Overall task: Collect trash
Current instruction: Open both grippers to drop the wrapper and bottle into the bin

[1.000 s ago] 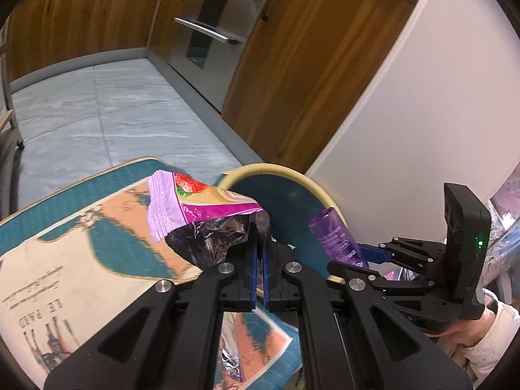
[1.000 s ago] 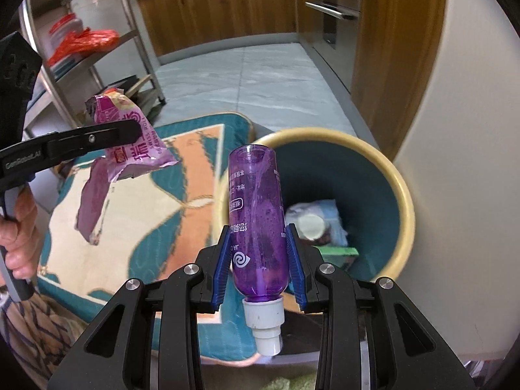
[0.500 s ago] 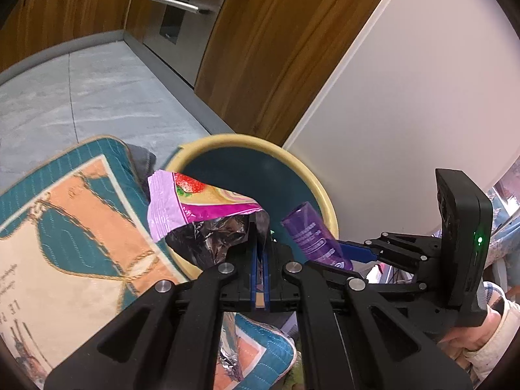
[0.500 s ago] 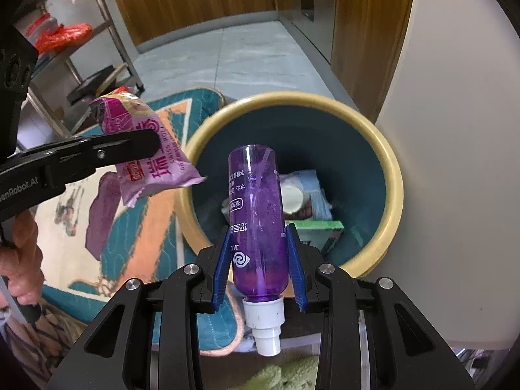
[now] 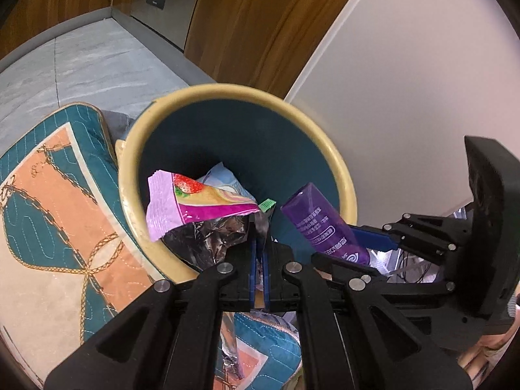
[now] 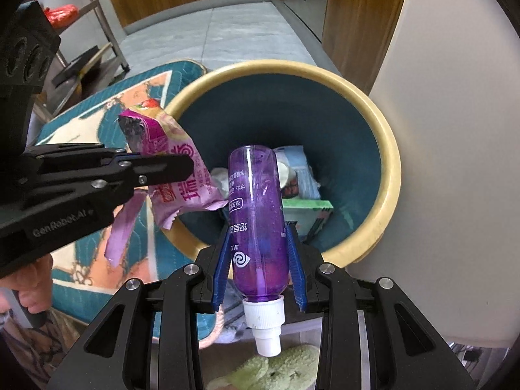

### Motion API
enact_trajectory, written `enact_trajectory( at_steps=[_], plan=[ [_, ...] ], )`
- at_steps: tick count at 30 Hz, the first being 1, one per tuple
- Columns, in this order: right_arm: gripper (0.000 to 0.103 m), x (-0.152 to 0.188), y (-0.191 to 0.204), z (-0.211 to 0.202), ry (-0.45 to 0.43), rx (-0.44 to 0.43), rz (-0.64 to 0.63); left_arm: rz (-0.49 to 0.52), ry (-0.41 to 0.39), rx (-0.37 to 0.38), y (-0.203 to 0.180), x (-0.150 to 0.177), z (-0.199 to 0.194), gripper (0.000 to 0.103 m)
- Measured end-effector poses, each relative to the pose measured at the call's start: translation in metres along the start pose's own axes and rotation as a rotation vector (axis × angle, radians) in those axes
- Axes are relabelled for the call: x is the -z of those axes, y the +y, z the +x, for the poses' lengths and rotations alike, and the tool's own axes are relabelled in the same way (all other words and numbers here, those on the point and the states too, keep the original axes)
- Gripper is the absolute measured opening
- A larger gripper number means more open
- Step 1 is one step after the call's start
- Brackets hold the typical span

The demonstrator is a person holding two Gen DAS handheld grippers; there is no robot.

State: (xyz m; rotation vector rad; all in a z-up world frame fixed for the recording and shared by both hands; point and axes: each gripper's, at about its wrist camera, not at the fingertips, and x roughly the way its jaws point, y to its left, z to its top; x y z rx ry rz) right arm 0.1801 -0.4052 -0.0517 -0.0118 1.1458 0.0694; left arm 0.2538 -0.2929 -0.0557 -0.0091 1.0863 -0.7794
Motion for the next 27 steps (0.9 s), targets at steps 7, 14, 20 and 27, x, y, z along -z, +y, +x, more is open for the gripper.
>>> enact_trajectory(
  at_steps=[7, 14, 20, 27],
  plan=[
    [0.035, 0.000, 0.000, 0.010, 0.031, 0.010, -0.004, 0.005, 0.032, -0.007, 0.002, 0.002, 0.015, 0.002],
    [0.035, -0.004, -0.005, 0.007, 0.022, -0.001, 0.038, 0.007, 0.010, 0.011, 0.002, 0.003, -0.001, 0.010],
    [0.035, -0.004, -0.013, 0.001, 0.006, -0.012, 0.077, 0.021, -0.020, 0.011, -0.001, 0.001, -0.019, 0.015],
    [0.035, -0.007, -0.016, -0.012, -0.034, -0.023, 0.103, -0.010, -0.071, 0.012, 0.008, -0.002, -0.045, 0.035]
  ],
)
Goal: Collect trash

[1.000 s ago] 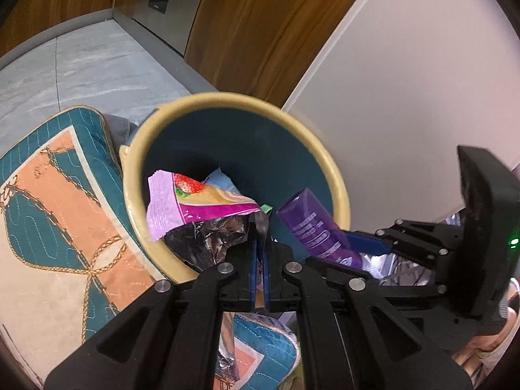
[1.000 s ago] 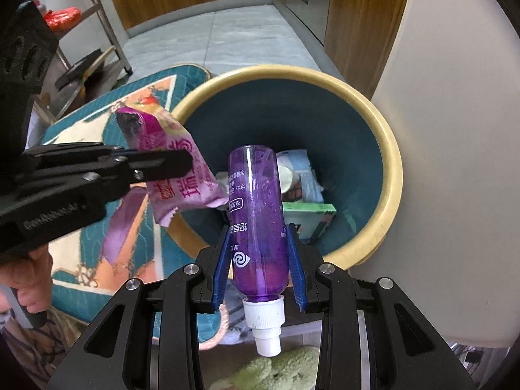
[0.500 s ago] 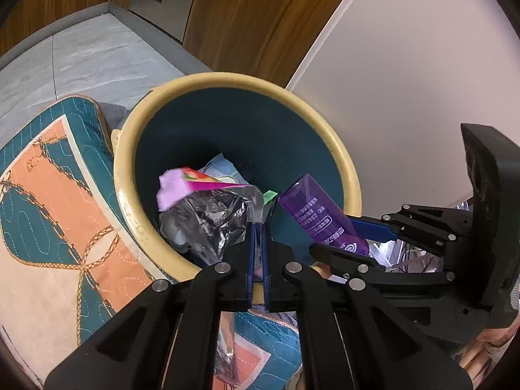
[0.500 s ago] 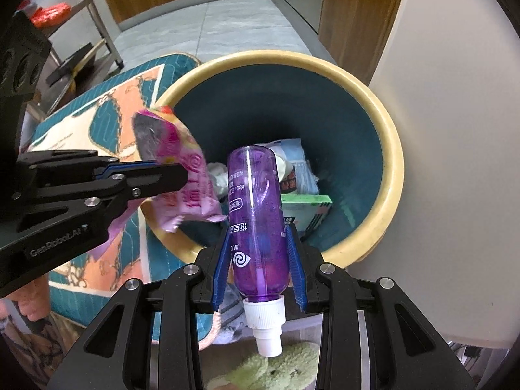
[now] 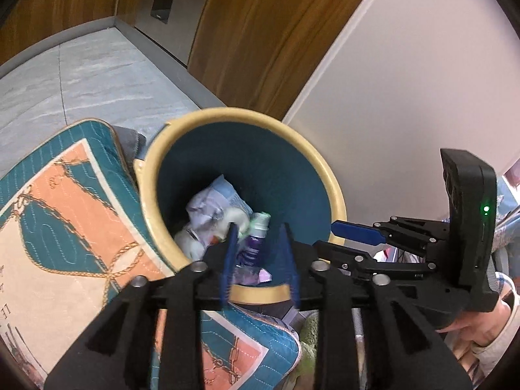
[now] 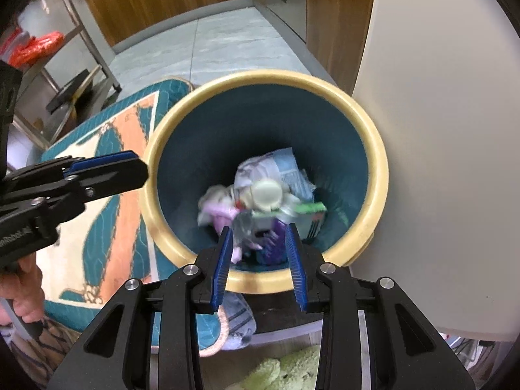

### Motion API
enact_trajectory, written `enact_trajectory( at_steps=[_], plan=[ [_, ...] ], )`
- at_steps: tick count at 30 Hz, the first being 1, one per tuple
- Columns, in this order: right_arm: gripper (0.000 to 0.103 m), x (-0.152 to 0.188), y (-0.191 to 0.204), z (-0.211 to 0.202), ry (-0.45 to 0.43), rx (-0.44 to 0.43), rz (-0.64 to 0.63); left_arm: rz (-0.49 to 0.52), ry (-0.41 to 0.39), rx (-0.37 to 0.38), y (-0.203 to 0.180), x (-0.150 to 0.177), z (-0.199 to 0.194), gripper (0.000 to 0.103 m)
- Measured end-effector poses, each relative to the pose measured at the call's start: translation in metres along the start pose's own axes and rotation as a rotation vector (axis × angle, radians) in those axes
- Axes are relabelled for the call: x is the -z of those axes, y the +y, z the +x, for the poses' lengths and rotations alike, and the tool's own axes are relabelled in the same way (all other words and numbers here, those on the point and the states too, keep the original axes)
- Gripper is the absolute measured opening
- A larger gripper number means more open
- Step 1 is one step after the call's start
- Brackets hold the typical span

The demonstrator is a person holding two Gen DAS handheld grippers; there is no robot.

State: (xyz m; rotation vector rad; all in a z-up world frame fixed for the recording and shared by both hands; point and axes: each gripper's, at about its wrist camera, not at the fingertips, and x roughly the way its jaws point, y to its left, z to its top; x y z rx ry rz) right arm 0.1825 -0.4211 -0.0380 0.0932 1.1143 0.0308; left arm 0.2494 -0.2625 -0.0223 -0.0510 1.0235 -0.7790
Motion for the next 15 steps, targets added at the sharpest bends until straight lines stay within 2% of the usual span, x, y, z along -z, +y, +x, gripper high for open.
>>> enact_trajectory(
  at_steps=[4, 5, 7, 9, 10, 12, 13, 14, 15],
  plan=[
    [0.039, -0.001, -0.002, -0.010, -0.027, -0.005, 0.014, 0.002, -0.048, -0.027, -0.001, 0.001, -0.017, 0.052],
    [0.040, -0.001, -0.002, -0.013, -0.037, -0.008, 0.019, 0.006, -0.063, -0.034, -0.002, 0.001, -0.022, 0.061],
    [0.040, 0.000, -0.004, -0.019, -0.051, -0.013, 0.027, 0.019, -0.094, -0.055, -0.005, 0.002, -0.032, 0.070],
    [0.041, 0.001, -0.007, -0.028, -0.071, -0.018, 0.040, 0.027, -0.113, -0.075, -0.009, 0.001, -0.037, 0.085],
    [0.043, 0.001, -0.007, -0.031, -0.077, -0.019, 0.047, 0.034, -0.136, -0.093, -0.012, 0.002, -0.044, 0.087],
    [0.052, 0.003, -0.010, -0.038, -0.095, -0.025, 0.065, 0.042, -0.156, -0.110, -0.014, 0.002, -0.052, 0.092],
    [0.068, 0.005, -0.012, -0.043, -0.109, -0.029, 0.080, 0.045, -0.168, -0.127, -0.015, 0.003, -0.058, 0.094],
    [0.074, 0.008, -0.013, -0.049, -0.131, -0.033, 0.093, 0.048, -0.179, -0.136, -0.016, 0.003, -0.062, 0.095],
    [0.074, 0.010, -0.013, -0.053, -0.145, -0.040, 0.095, 0.051, -0.188, -0.144, -0.017, 0.004, -0.067, 0.097]
  ],
)
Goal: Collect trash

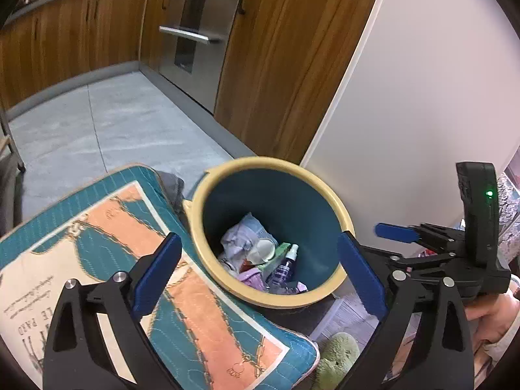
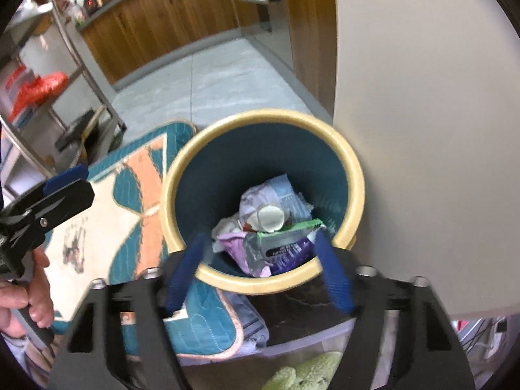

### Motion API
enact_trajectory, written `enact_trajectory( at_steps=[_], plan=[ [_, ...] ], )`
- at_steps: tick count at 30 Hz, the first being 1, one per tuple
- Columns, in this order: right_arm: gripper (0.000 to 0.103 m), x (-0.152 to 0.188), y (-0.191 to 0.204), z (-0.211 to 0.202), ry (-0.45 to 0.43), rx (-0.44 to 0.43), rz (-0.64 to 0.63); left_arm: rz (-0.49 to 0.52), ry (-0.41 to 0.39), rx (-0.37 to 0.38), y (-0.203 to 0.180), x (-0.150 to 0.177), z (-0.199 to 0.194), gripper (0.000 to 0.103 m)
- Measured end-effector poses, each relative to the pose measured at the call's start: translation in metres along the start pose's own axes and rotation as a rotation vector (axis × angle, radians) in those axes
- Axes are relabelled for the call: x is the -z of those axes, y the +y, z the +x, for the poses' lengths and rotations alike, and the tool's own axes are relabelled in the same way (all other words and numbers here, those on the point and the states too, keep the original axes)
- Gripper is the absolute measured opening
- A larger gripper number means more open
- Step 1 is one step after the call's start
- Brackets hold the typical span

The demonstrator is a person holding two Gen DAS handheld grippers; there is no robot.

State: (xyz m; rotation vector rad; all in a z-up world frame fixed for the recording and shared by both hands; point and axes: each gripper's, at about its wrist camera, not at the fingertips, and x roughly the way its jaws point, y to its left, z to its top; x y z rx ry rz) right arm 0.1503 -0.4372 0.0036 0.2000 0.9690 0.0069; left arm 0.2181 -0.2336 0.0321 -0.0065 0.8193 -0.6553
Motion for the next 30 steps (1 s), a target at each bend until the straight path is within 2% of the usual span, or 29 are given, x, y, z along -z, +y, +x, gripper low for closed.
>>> enact_trajectory(
  at_steps=[2, 6, 12, 15, 19, 30],
  plan=[
    [0.080, 0.003, 0.002, -0.004, -0.007, -0.005, -0.004, 0.003, -0.009, -0.014, 0.000, 0.000, -0.006, 0.097],
    [0.084, 0.011, 0.006, -0.017, -0.041, 0.003, -0.017, 0.001, -0.016, -0.029, 0.000, 0.003, -0.021, 0.097],
    [0.091, 0.025, 0.015, -0.032, -0.111, 0.037, -0.046, 0.058, -0.036, -0.130, -0.010, 0.013, -0.028, 0.097],
    [0.093, 0.034, 0.018, -0.039, -0.149, 0.066, -0.065, 0.081, -0.030, -0.131, -0.013, 0.019, -0.028, 0.097],
    [0.095, 0.043, 0.019, -0.042, -0.157, 0.102, -0.075, 0.092, -0.014, -0.131, -0.017, 0.028, -0.029, 0.097],
    [0.096, 0.055, 0.016, -0.050, -0.153, 0.080, -0.053, 0.082, 0.013, -0.120, -0.018, 0.047, -0.037, 0.097]
  ],
)
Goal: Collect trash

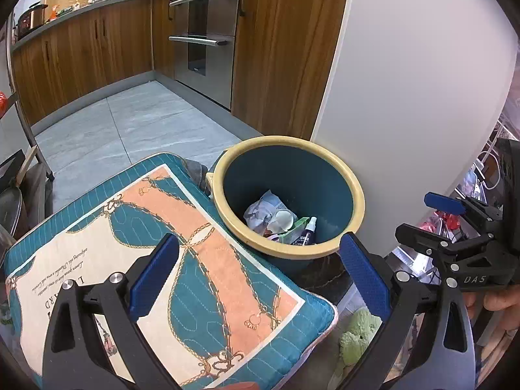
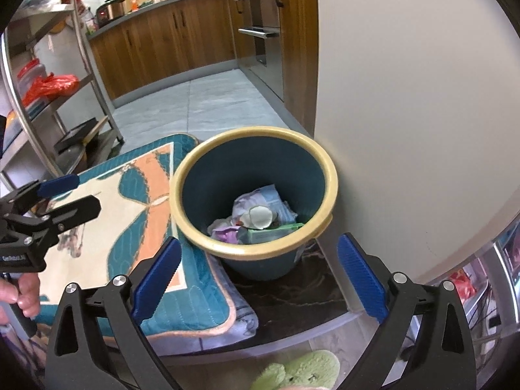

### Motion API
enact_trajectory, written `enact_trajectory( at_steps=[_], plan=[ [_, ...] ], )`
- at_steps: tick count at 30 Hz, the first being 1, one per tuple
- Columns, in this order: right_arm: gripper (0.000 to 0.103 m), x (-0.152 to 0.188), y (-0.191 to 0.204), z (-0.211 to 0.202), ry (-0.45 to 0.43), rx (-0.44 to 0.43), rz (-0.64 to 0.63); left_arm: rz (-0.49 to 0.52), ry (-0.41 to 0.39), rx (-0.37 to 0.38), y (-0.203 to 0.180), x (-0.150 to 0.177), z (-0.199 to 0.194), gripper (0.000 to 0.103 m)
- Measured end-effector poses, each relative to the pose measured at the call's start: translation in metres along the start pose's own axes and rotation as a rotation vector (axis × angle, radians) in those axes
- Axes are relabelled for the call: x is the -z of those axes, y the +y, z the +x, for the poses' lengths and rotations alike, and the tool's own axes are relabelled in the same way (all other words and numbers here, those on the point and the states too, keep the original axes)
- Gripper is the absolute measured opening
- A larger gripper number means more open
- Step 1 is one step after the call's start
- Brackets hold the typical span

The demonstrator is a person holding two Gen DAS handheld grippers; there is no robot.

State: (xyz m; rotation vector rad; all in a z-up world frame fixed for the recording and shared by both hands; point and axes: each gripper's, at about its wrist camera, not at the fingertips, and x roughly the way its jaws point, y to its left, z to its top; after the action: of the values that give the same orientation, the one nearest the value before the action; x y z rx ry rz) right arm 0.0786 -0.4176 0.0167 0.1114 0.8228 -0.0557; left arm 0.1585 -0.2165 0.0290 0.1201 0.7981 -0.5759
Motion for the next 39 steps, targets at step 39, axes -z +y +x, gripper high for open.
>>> enact_trajectory(
  at_steps=[39],
  plan=[
    [0.098, 0.001, -0.010, -0.001, -0.006, 0.001, 0.037, 0.010, 0.018, 0.005, -0.007, 0.002, 0.009, 0.098]
  ],
)
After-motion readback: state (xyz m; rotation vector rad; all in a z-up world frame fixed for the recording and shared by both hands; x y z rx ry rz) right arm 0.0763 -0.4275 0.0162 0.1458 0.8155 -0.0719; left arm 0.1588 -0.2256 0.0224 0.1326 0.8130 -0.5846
